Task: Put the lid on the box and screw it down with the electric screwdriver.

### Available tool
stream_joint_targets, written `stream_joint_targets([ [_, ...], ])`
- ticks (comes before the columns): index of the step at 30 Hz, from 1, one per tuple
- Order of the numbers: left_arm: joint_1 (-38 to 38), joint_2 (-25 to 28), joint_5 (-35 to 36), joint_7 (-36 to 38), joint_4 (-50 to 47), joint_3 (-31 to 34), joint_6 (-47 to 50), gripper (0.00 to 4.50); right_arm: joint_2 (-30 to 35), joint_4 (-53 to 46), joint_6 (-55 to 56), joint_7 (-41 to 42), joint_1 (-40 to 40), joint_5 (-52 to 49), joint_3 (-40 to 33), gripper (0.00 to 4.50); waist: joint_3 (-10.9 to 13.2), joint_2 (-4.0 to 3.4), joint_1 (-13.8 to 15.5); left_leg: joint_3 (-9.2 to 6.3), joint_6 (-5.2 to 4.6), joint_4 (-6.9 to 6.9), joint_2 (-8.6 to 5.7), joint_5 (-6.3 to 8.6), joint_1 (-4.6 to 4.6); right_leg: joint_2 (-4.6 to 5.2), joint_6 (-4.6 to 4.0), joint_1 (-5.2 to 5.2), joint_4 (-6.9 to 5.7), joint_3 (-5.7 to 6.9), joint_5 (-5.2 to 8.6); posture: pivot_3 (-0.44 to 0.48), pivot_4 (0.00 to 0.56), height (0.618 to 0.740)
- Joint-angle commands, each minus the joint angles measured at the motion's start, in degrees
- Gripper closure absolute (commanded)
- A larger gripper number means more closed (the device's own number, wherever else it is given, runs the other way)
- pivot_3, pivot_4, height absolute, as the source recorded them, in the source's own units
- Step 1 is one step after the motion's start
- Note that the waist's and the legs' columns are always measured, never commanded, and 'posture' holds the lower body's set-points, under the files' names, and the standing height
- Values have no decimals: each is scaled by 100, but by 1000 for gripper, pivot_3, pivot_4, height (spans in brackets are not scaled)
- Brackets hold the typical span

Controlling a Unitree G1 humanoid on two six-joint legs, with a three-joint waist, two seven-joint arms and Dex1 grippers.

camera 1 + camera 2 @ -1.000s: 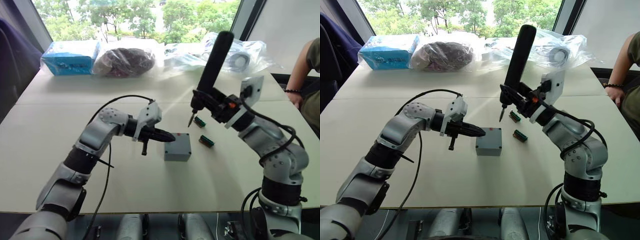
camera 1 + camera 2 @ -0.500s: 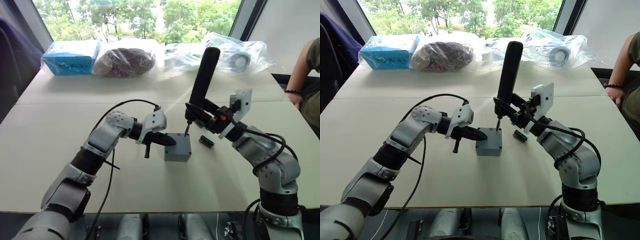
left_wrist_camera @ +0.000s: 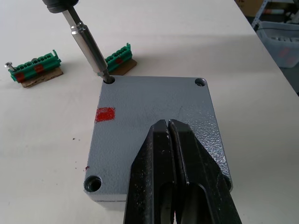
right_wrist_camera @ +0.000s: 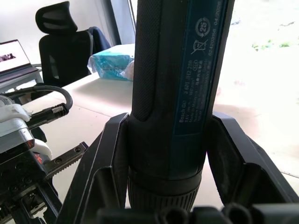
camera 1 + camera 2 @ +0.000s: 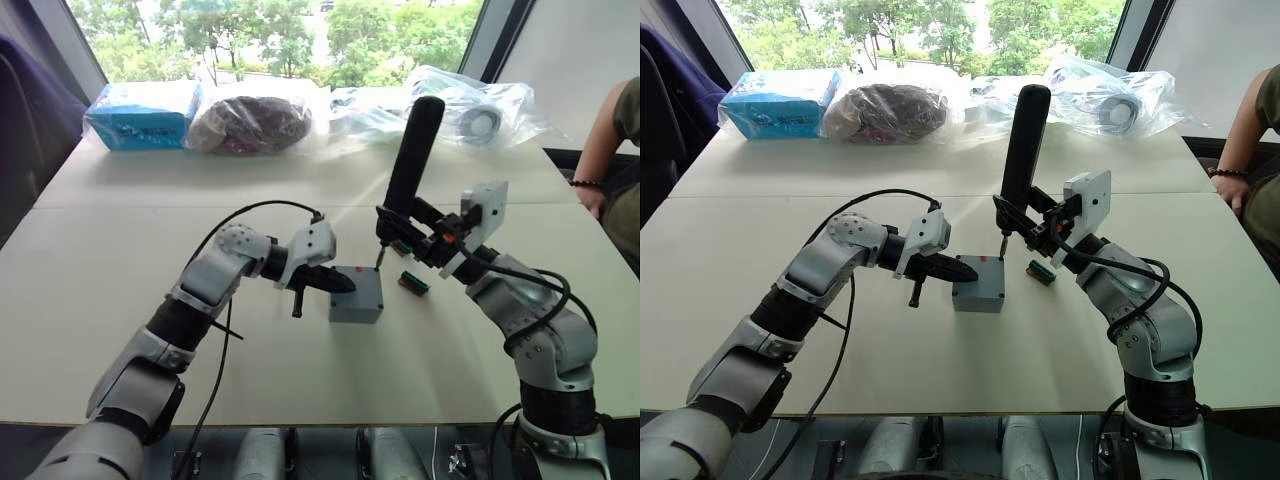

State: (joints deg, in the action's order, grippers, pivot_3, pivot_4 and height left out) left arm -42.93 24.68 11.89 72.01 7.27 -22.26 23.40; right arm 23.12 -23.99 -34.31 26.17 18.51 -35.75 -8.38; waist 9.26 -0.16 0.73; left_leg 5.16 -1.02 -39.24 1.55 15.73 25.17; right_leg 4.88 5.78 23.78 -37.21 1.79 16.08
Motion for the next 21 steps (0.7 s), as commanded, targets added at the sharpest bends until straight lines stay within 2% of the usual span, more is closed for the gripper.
stream_joint_targets([
  [1,58,19,-122,-2,33,-67,-75,4500,103,-188,112,92,-163,109,86,2656,0,0,1,-1,0,0,0,0,-7,0,0,-8,1,1,0,0,150,740],
  [13,189,18,-329,-27,148,-153,-212,4500,-97,-191,467,63,-861,637,842,2656,-34,40,-16,-6,-36,9,9,22,-96,-7,-4,-93,13,1,2,0,150,740],
  [21,210,27,-368,-22,123,-144,-214,4500,-288,129,577,37,-923,817,919,2656,-83,59,-17,-5,-40,13,15,25,-115,-11,-9,-108,16,-1,5,0,150,740],
])
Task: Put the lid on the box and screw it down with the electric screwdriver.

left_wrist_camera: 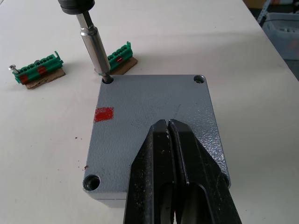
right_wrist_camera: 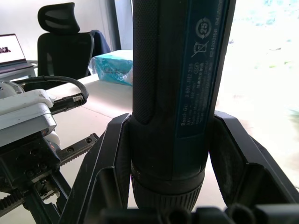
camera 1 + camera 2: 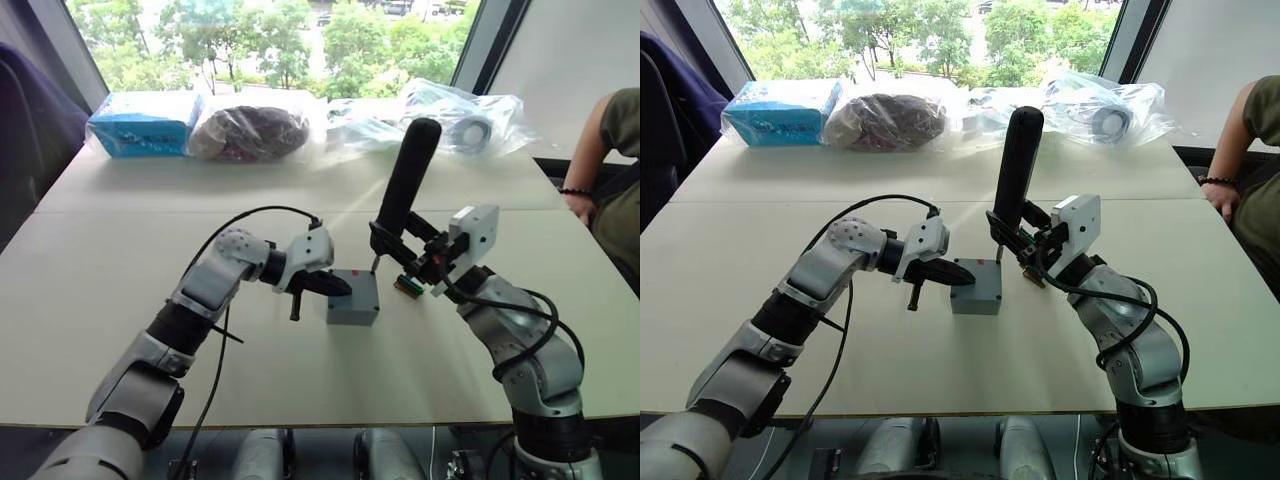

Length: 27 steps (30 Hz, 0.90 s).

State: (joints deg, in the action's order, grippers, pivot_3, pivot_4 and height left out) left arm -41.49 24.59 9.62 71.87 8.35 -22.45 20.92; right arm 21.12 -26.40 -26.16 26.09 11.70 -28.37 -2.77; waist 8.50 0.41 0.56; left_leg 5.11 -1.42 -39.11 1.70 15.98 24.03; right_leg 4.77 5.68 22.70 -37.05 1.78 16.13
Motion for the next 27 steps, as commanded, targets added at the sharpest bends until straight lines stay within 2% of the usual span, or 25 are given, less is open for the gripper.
stream_joint_targets([
  [1,71,35,-146,-6,11,-124,34,4500,-104,402,-219,52,-263,79,339,2656,-11,5,0,0,-1,1,1,0,-2,-1,-1,-2,0,0,0,0,150,740],
  [8,110,49,-157,4,-41,-125,43,4500,-160,553,-152,32,-377,135,238,2656,-33,31,-6,1,-17,12,3,12,-45,0,-18,-40,4,-1,10,0,150,740],
  [19,117,27,-165,-2,-44,-136,40,4500,-59,563,-152,-10,-399,454,510,2656,-54,45,-1,1,-19,14,4,14,-49,3,-21,-44,4,-1,12,0,150,740],
  [27,137,10,-159,-35,-60,-116,73,4500,-178,573,-177,-58,-374,341,400,2656,-64,51,-2,1,-22,16,4,16,-51,7,-27,-44,4,-1,15,0,150,740],
])
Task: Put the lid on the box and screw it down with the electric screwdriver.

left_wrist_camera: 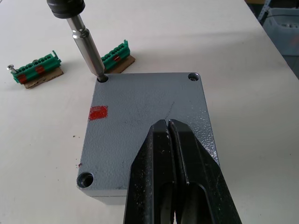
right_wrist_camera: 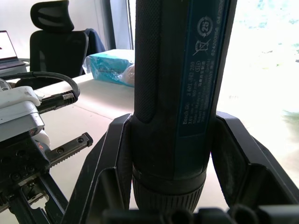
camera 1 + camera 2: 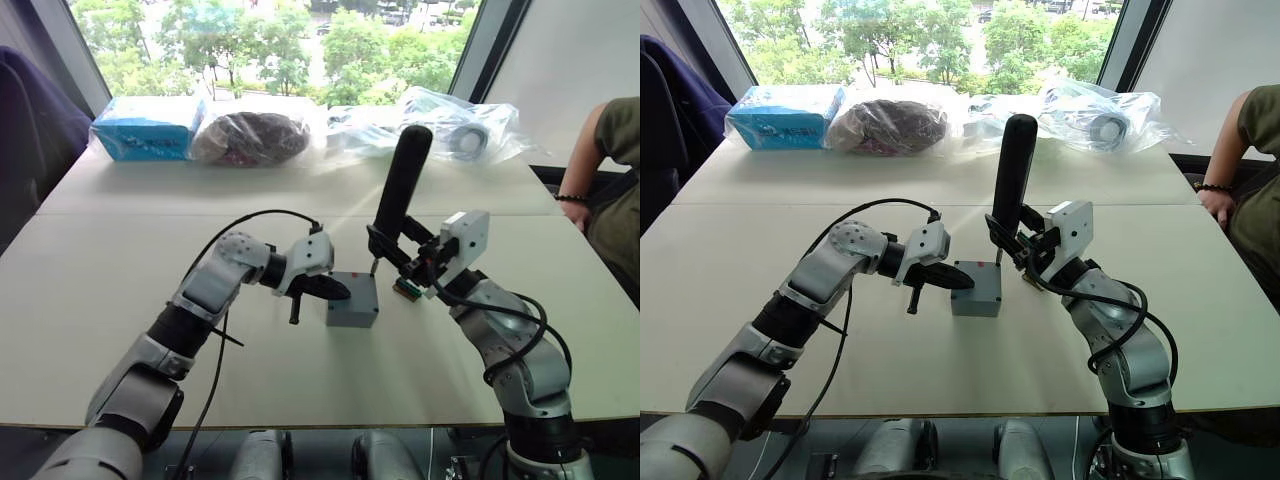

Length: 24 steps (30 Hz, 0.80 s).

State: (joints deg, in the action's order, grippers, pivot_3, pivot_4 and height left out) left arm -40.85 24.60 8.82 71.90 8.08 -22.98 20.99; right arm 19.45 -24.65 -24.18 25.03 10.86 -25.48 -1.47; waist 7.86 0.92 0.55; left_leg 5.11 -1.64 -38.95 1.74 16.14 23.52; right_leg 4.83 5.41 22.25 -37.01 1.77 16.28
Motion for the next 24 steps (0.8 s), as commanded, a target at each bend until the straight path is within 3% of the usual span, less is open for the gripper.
stream_joint_targets([
  [1,77,11,-79,-43,-31,-61,66,4500,-7,394,-374,55,-278,41,257,2656,0,0,0,0,0,0,0,0,0,0,0,0,0,0,0,0,150,740],
  [14,108,-14,-71,-98,-18,-73,49,4500,174,29,-624,57,143,-270,-80,2656,1,-2,3,0,-1,4,-4,1,0,17,-16,1,0,2,9,0,150,740],
  [20,115,-40,-9,-192,29,57,-27,4500,553,-534,-1895,-574,1468,-1149,-852,2656,21,-30,3,0,0,8,-7,0,11,44,-19,18,-3,3,9,0,150,740],
  [24,108,-157,305,-299,-22,354,239,4500,974,-144,-3288,-1042,2633,-2140,-1606,2656,43,-66,3,-3,6,-1,-21,-4,75,65,-2,78,-19,11,0,0,150,740],
])
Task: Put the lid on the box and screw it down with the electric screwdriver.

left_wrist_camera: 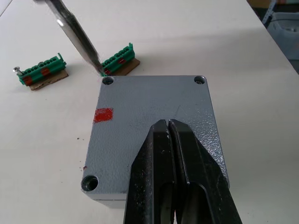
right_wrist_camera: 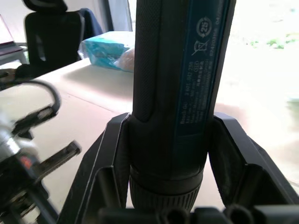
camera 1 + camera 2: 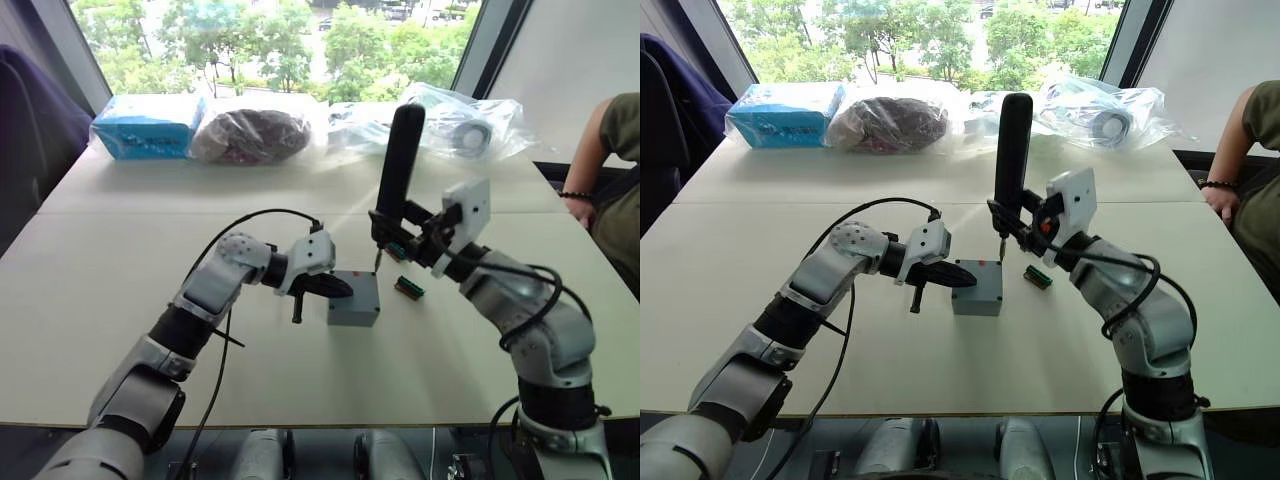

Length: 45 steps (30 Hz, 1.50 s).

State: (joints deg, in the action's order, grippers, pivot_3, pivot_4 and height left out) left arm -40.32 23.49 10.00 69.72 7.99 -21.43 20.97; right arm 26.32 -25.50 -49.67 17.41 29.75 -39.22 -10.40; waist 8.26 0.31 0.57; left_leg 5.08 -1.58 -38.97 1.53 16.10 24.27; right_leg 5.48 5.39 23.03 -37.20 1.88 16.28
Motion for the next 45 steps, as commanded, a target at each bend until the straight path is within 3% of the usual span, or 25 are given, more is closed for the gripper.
stream_joint_targets([
  [1,42,-83,319,-112,-61,307,389,4500,347,89,-949,-387,953,-908,-868,2656,5,-5,7,0,3,-2,-1,-2,23,1,2,22,-2,1,-2,0,150,740],
  [6,-254,-394,796,-1003,-342,1113,1197,4500,816,1156,-2469,-1104,1870,-1527,-1785,2656,23,-1,20,0,-1,-6,-8,-1,32,0,5,22,3,9,-3,0,150,740],
  [11,-554,-399,1363,-1134,-650,1709,1564,4500,1706,1822,-3645,-1067,1784,-1208,-1644,2656,38,-14,-5,0,-9,-3,-23,2,43,0,6,28,7,16,-3,0,150,740],
  [15,-529,-93,1393,-885,-1042,1461,1663,4500,2170,2645,-4283,-1067,1439,-1248,-1508,2656,39,-13,-4,0,-10,-2,-24,3,46,-2,7,29,12,16,-3,0,150,740],
  [19,-188,647,1363,87,-1654,791,1485,4500,2650,3492,-4283,-935,1022,-1702,-982,2656,49,-29,-25,4,-9,1,-24,2,45,-8,7,31,14,14,-3,0,150,740],
  [22,-123,914,1237,327,-1698,532,1369,4500,2784,3883,-4283,-901,1086,-1905,-664,2656,66,-50,-53,14,-9,0,-23,2,46,-11,7,38,11,4,-3,0,150,740],
  [29,-24,902,1430,368,-1785,567,1336,4500,3069,4611,-4283,-624,1191,-1684,71,2656,69,-50,-45,12,-12,-1,-20,4,48,-21,12,38,17,-4,-4,0,150,740],
  [39,63,933,1528,313,-1820,583,1337,4500,3197,4828,-4283,114,1273,-1057,710,2656,69,-50,-23,12,-12,-4,-19,4,48,-24,14,38,16,-6,-5,0,150,740],
  [40,65,937,1513,301,-1811,581,1325,4500,3189,4804,-4278,196,1276,-950,749,1647,69,-50,-19,12,-12,-4,-19,4,48,-25,14,38,16,-6,-5,0,150,740],
  [45,59,959,1469,228,-1760,594,1307,4500,3220,4751,-4001,504,1218,-408,954,47,67,-46,11,9,-12,-11,-19,4,48,-25,15,33,17,-5,-6,0,150,740],
])
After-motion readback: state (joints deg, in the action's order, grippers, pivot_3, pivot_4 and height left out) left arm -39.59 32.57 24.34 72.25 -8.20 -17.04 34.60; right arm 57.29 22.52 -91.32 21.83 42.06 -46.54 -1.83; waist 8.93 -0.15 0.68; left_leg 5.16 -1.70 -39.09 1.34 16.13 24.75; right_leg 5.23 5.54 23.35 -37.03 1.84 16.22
